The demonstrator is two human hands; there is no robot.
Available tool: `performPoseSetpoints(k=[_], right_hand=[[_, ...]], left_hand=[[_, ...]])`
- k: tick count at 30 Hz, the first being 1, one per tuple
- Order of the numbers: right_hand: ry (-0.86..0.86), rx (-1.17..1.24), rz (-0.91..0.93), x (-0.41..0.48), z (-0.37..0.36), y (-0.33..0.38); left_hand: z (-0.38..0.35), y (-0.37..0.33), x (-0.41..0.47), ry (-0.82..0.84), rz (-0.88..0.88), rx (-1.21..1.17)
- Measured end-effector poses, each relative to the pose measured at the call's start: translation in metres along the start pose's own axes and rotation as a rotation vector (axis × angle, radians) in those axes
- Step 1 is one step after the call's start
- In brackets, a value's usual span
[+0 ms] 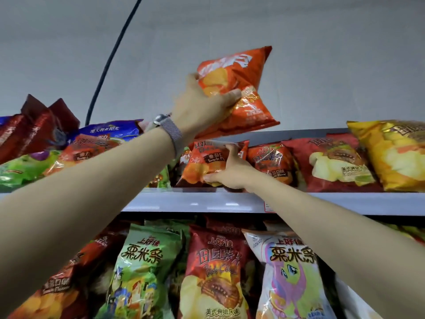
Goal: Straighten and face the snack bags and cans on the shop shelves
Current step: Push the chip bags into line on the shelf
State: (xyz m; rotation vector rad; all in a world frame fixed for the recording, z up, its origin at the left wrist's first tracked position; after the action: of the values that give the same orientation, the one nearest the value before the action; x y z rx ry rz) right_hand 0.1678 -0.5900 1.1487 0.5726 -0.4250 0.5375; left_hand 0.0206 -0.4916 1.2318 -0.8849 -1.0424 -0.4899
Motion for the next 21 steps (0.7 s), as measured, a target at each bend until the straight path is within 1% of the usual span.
performPoseSetpoints(k=[6, 8, 11, 13, 16, 17, 21], right_hand=[[0.072, -0.171, 0.009, -0.042, 0.034, -0.024], [0.029, -0.212, 0.019, -0.063, 0.056, -0.037], [-0.065, -0.205, 0.03, -0.094, 0.09, -0.058], [-0.079, -0.208, 0.019, -0.109, 0.106, -0.073], [-0.079, -0.372, 0.015, -0.119, 0.127, -0.09], [-0.085, -0.393, 0.002, -0.118, 0.134, -0.097], [-0.089, -0.393, -0.049, -0.108, 0.141, -0.125]], left_hand=[[-0.046, -0.007, -0.002, 0.081, 0.001, 0.148], [-0.056, -0.004, 0.001, 0.092, 0.027, 0.156], [-0.077, -0.001, 0.006, 0.12, 0.063, 0.132], [-0.091, -0.001, 0.009, 0.123, 0.069, 0.111], [-0.117, -0.002, 0.012, 0.138, 0.097, 0.093], [-0.126, -0.002, 0.012, 0.146, 0.114, 0.11], [-0.153, 0.009, 0.004, 0.188, 0.203, 0.182]])
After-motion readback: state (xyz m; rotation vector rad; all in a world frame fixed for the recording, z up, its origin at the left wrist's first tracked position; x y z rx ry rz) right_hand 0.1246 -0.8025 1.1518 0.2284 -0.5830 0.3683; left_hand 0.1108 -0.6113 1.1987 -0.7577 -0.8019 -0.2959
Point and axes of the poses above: each hand's wrist, its own x-axis towards the middle knuckle, its own z-axis out of the back of the hand, y = z × x, the point moved 7 cm from there along x, towards the middle knuckle, and after that the axes turned 10 degrees about y, right-handed, at the moved point
